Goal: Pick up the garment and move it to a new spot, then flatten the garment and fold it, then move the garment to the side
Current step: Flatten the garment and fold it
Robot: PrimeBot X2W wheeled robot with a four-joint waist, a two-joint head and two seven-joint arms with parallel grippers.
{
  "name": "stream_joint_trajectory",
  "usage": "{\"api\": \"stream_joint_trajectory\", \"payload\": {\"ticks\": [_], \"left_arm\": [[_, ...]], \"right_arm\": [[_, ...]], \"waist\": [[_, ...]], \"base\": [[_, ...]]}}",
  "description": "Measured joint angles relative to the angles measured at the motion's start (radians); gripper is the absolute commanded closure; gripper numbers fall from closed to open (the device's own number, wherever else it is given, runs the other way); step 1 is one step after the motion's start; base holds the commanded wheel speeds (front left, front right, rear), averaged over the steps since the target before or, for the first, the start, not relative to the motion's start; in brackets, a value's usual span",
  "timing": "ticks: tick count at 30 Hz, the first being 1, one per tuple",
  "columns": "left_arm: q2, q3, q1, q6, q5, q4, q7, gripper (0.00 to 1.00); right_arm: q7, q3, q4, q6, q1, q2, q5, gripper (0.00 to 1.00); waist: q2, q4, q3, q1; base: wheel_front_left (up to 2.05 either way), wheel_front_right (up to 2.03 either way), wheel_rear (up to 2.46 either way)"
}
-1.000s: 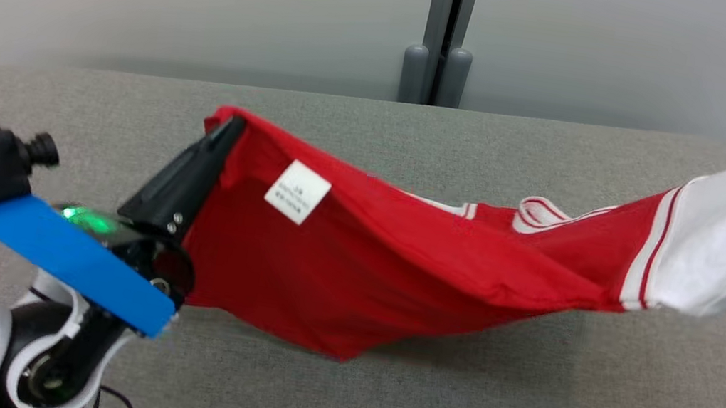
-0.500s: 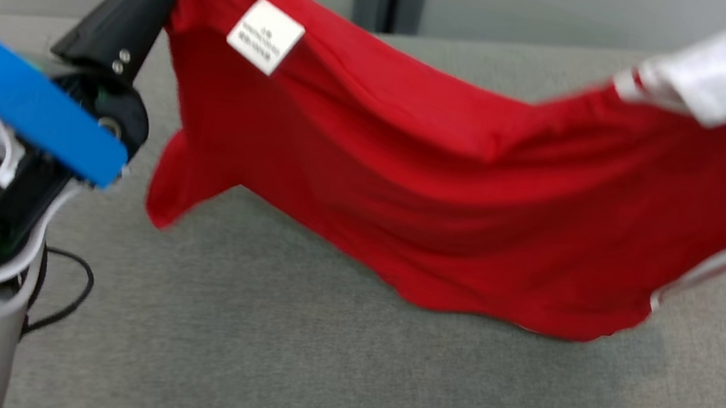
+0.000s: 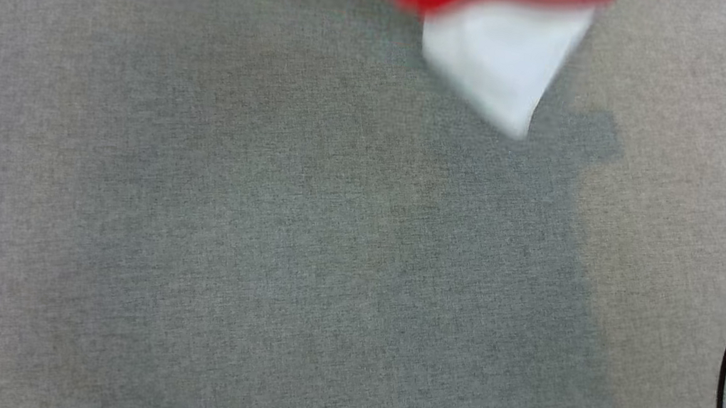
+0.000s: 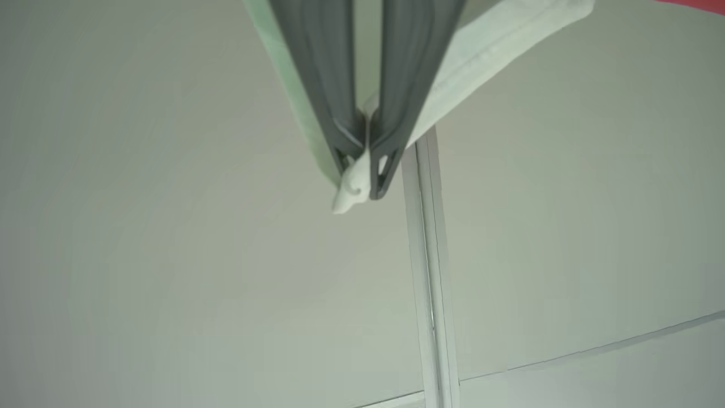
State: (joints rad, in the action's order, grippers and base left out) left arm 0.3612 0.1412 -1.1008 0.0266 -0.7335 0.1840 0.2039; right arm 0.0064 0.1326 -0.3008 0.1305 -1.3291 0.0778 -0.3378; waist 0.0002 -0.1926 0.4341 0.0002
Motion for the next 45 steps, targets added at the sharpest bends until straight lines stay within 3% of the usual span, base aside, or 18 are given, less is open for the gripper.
{"api": "stream_joint_trajectory", "payload": {"ticks": [3, 8, 17, 25, 31, 37, 45], "left_arm": [[-0.012, -0.001, -0.08, 0.028, 0.023, 0.064, -0.087, 1.0], [-0.013, 0.028, -0.065, 0.073, 0.035, 0.158, -0.174, 1.0], [0.001, 0.177, 0.289, 0.098, 0.029, 0.345, -0.219, 1.0], [-0.001, 0.247, 0.548, 0.095, 0.002, 0.448, -0.205, 1.0], [-0.025, 0.258, 0.722, 0.031, -0.023, 0.427, -0.186, 1.0], [-0.025, 0.27, 0.888, -0.022, -0.043, 0.305, -0.151, 1.0], [0.029, 0.324, 1.04, -0.116, 0.014, 0.118, -0.091, 1.0]], "right_arm": [[-0.092, -0.016, -0.039, 0.0, -0.067, 0.025, -0.012, 1.0], [-0.085, -0.082, -0.086, 0.0, 0.004, 0.064, -0.05, 1.0], [0.09, -0.23, -0.06, 0.0, 0.547, 0.068, -0.169, 1.0], [0.257, -0.171, 0.102, 0.0, 0.899, 0.066, -0.195, 1.0], [0.431, -0.06, 0.304, 0.0, 1.132, 0.02, -0.125, 1.0], [0.577, 0.033, 0.48, 0.0, 1.312, -0.017, -0.038, 1.0], [0.695, 0.121, 0.506, 0.0, 1.498, -0.028, -0.024, 1.0]], "waist": [[0.0, 0.001, 0.012, -0.0002], [-0.0001, -0.001, 0.033, -0.0002], [0.0, -0.01, 0.016, -0.0001], [-0.0004, 0.028, -0.097, -0.0004], [-0.0005, 0.075, -0.192, -0.0006], [-0.0005, 0.113, -0.254, -0.0005], [-0.0006, 0.157, -0.286, -0.0003]], "base": [[0.0, 0.0, 0.0], [0.0, 0.0, 0.0], [0.0, 0.0, 0.0], [0.0, 0.0, 0.0], [0.0, 0.0, 0.0], [0.0, 0.0, 0.0], [0.0, 0.0, 0.0]]}}
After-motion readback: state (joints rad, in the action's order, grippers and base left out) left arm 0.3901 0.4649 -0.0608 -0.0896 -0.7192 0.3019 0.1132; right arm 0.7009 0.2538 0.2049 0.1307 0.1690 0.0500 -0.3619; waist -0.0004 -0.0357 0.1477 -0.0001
